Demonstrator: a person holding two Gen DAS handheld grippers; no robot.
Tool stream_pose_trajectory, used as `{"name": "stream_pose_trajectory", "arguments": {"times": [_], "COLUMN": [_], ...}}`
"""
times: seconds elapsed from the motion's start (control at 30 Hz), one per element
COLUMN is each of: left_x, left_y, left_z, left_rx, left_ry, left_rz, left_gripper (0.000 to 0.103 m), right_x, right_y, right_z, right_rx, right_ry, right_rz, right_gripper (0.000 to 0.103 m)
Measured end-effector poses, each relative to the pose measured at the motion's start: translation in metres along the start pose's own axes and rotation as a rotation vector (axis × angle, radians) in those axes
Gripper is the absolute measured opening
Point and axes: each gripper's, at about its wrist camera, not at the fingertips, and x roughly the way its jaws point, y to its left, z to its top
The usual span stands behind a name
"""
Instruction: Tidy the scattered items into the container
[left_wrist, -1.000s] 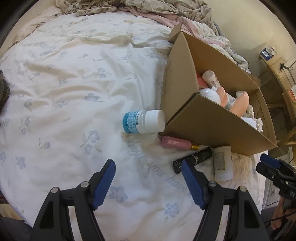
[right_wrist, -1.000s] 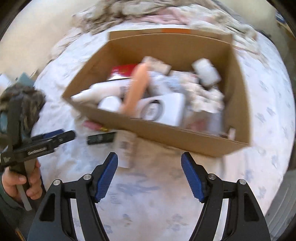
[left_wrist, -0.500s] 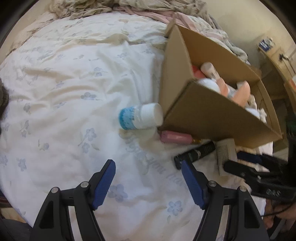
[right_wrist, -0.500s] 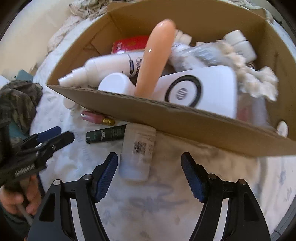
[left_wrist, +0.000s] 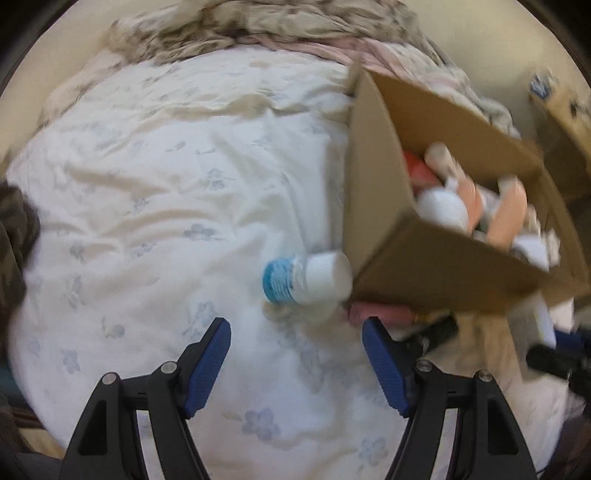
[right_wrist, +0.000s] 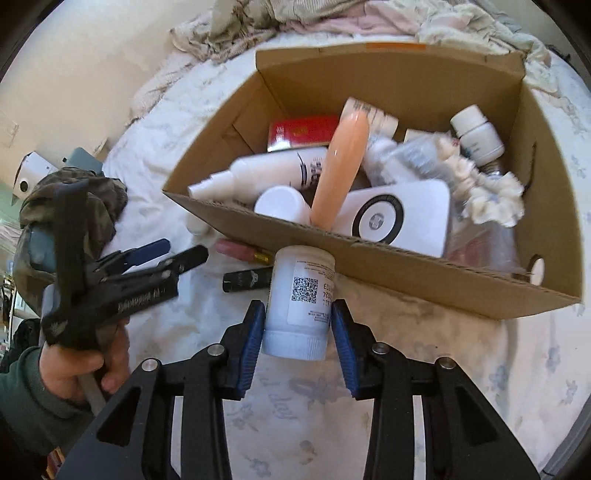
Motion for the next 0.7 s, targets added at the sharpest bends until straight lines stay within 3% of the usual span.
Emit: {"name": "stream_pose_trajectory", "arguments": {"times": [0.1, 0.27, 0.4, 0.43, 0.47, 0.5, 0.53, 0.57, 0.6, 0.7], "left_x": [0.003, 0.028, 0.042, 0.038, 0.035, 0.037, 0.036, 0.034, 0.033, 0.024], "left_y": [-0.007, -0.020, -0.005, -0.004, -0.004, -0.005, -0.004, -0.001, 0.002, 0.006], "left_z": [0.003, 0.010, 0.015, 0.013, 0.010, 0.009, 0.009, 0.009, 0.009, 0.007], "left_rx": [0.003, 0.154, 0.156, 0.154, 0.158, 0.169, 0.172, 0.161, 0.149, 0.141], "left_ry": [-0.035, 0.000, 0.016, 0.017, 0.026, 0.042, 0.038, 0.037, 0.047, 0.043], "left_rz": [0.016, 0.108, 0.092, 0.073, 0.040, 0.068, 0.091, 0.063, 0.046, 0.060], "left_gripper": [0.074, 0.077, 0.075, 0.071, 0.052, 0.031, 0.026, 0.010, 0.002, 0.000], "right_x": [0.007, 0.005, 0.013, 0.012, 0.011, 0.011, 0.011, 0.012, 0.009, 0.009], "right_y": [-0.004, 0.001, 0.013, 0.012, 0.012, 0.012, 0.012, 0.012, 0.010, 0.009], "right_z": [0.005, -0.003, -0.002, -0.002, -0.002, -0.002, -0.002, -0.002, -0.004, -0.004], "right_rx": [0.008, -0.006, -0.015, -0.015, -0.013, -0.011, -0.010, -0.011, -0.011, -0.009], "right_ry": [0.000, 0.003, 0.004, 0.003, 0.002, 0.004, 0.005, 0.007, 0.009, 0.008], "right_rz": [0.005, 0.002, 0.004, 0.003, 0.005, 0.008, 0.008, 0.009, 0.009, 0.014], "right_gripper": [0.041, 0.041, 0.041, 0.041, 0.041, 0.041, 0.040, 0.041, 0.041, 0.040]}}
